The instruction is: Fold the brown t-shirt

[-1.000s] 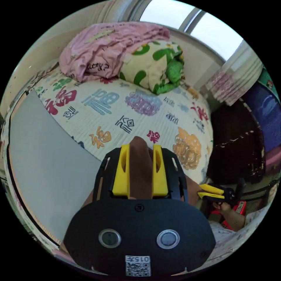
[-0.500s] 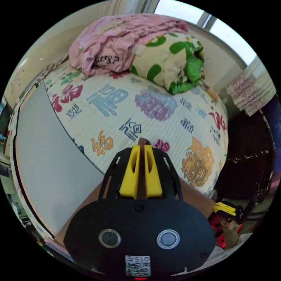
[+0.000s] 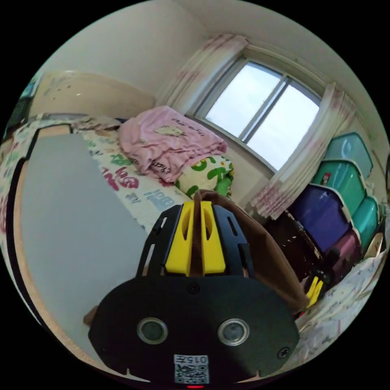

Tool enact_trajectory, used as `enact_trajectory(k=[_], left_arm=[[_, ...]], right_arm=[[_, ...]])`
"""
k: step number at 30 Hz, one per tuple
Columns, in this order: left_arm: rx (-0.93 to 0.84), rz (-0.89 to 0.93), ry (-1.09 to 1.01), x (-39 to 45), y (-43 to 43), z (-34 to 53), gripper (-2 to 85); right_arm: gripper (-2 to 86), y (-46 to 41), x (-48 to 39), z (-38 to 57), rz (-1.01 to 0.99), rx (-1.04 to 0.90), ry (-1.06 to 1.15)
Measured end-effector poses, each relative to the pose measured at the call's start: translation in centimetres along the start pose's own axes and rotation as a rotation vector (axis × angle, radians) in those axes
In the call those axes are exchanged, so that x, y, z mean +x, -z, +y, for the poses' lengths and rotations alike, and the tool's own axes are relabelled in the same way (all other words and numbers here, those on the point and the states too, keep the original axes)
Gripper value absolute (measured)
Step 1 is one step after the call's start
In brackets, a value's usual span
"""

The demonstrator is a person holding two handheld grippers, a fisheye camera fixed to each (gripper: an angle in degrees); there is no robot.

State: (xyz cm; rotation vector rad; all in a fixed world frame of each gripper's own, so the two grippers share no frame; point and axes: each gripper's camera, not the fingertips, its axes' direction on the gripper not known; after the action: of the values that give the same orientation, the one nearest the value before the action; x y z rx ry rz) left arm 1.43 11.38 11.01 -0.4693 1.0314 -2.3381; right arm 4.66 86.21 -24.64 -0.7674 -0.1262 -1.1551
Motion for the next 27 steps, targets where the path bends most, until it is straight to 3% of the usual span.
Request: enact_trajectory(k=[2,5,9,14,19,22,24,27], left_arm=[[0.009,-0.069,0.086,-4.1,2.7,3.3,1.0],[-0.038,-0.243,0.191,-9.2,5.3,8.2,1.0],[-0.091,-0.362,0.238,-12.9,6.4,11.5,1.3],[-0.092,-0.405,0.366,-15.6,7.5,13.0,2.7],[-0.075,-0.507,0.427,-16.1,9.1,15.1,6.0],[-0.010,-0.593,0.474,-16.7,11.3,16.3,5.3],[0.038,-0.454,0.524,-17.6,13.1,17.1,6.4],[0.042,-0.282,0.509,-17.5,13.6,17.7,8.4]], right_arm=[[1.6,-6.8,2.1,-1.2,-0.190,-0.100,-0.028],[1.4,-13.8,2.0,-3.0,-0.297,-0.295,0.030],[1.8,-19.1,-0.2,-4.8,-0.190,-0.504,0.263],[2.8,-25.3,2.4,-6.1,-0.198,-0.676,0.164],[2.5,-24.9,3.3,-8.7,-0.169,-0.681,0.170],[0.5,-21.1,3.9,-11.6,-0.197,-0.555,0.199],[0.1,-18.3,5.4,-13.1,-0.206,-0.457,0.178],[0.9,-14.0,10.7,-14.7,-0.062,-0.270,0.046]])
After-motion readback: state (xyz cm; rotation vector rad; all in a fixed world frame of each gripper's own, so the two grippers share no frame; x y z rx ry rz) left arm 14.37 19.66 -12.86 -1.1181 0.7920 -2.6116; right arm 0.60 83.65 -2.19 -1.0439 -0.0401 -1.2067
